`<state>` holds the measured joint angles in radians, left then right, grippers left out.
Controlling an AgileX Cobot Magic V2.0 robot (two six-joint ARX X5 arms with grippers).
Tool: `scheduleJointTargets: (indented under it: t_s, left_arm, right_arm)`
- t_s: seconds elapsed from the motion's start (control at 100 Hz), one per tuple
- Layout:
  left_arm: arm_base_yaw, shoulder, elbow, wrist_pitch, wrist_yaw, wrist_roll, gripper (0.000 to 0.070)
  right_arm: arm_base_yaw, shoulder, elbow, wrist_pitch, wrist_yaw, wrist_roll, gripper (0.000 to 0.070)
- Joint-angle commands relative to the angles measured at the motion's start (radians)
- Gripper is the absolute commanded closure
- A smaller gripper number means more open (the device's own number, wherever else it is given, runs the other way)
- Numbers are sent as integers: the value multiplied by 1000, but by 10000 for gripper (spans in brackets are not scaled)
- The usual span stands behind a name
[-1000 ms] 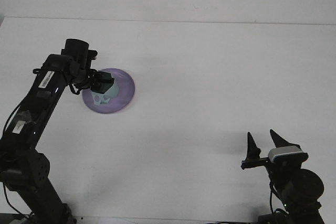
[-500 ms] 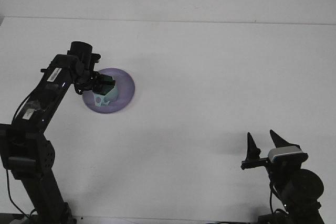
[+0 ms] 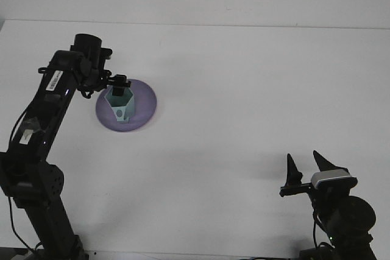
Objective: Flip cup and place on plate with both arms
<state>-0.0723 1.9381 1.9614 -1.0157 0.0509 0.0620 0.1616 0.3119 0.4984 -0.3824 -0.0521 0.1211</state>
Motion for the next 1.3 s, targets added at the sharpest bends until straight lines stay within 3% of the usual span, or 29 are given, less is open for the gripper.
scheduleJointTargets:
  t_s: [0.0,0.14,0.3,0.56,0.68,0.79,0.83,0.87,0.97,1.15,1.29]
  left_arm:
    - [0,13,111,-47,-3,8,276]
    - [0,-35,240,-90,-3,-29,307]
    - [0,-166,243,-115,-3,-18,700]
    - [8,-437,161,-144,-3,-18,687]
    - [16,-637,-55,-102,-4,-11,687]
    - [34,-851,-338,59,-3,-1,687]
    - [34,-929,-443,134,-3,-1,687]
    - [34,-1006,-547,210,-3,-4,687]
    - [34,-1184,-804,404,-3,-29,687]
    - [33,-1482,-1220,711,-3,-63,687]
    - [33,-1649,-1426,800,-29,-137,687]
  right_arm:
    - [1,3,10,8,0,13,229]
    - [1,3,10,8,0,13,229]
    - [1,3,10,7,0,13,229]
    - [1,3,10,8,1,13,229]
    - [1,3,10,8,2,13,229]
    - [1,3,10,10,4,13,237]
    - [1,3,10,12,9,12,276]
    - [1,3,10,15,16,12,361]
    - [1,3,10,16,51,0,693]
    - [1,3,10,65,80,-71,700]
    - [1,3,10,79,79,-111,700]
